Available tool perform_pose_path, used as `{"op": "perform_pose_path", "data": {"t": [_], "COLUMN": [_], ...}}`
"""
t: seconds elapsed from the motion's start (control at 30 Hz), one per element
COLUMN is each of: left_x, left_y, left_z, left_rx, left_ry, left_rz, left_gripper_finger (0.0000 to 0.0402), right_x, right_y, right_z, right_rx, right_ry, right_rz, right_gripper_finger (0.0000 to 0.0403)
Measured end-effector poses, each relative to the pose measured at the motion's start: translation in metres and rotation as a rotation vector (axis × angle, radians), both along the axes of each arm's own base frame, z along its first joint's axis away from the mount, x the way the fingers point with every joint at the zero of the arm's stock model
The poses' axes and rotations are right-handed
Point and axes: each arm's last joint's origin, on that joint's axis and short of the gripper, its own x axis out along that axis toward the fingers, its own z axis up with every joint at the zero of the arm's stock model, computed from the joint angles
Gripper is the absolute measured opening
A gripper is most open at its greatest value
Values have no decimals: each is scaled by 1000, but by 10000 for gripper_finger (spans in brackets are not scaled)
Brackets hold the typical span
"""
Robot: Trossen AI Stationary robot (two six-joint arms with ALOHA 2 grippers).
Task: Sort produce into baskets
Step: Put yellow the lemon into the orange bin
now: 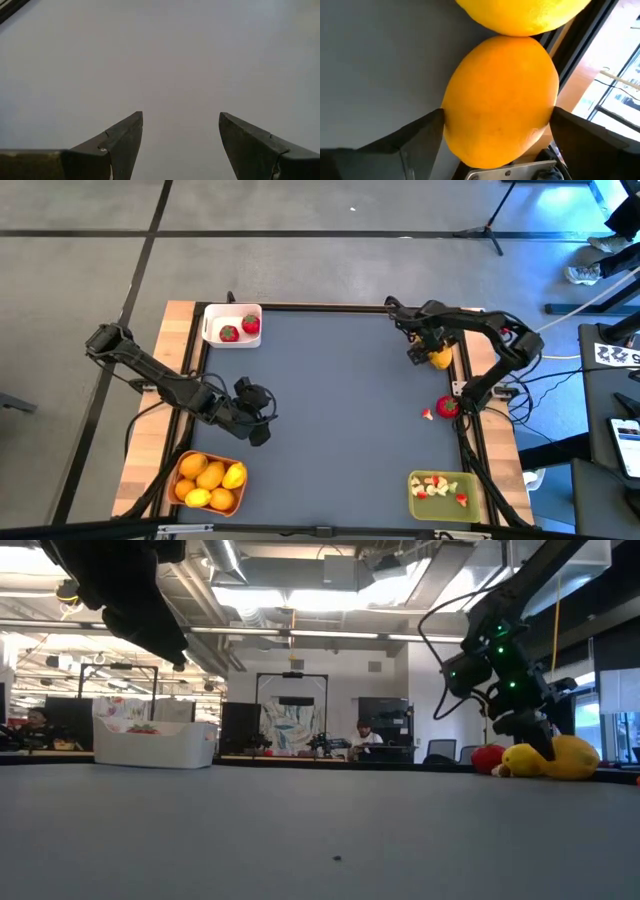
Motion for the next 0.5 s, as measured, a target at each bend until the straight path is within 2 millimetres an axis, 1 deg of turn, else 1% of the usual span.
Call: {"op": "perform_pose_path", "data": {"t": [0.07,0.13,0.37,0.5], "left_x": [0,0,0,0], "left_y": [0,0,0,0], "left_z": [0,0,0,0], "left_rx": [3,9,13,13], "left_ry": [1,4,4,4], "left_rz": [-3,-9,-10,-10], "left_gripper_finger": [256,256,256,256], "right_x": [1,1,1,1], "right_y": [-1,-1,0,3], "right_z": [-2,-3,-3,0], "right_rx": [10,12,33,29], "right_ry": [6,3,1,-18], "right_rz": [12,20,36,50], "right_gripper_finger": [344,330,248,243]}}
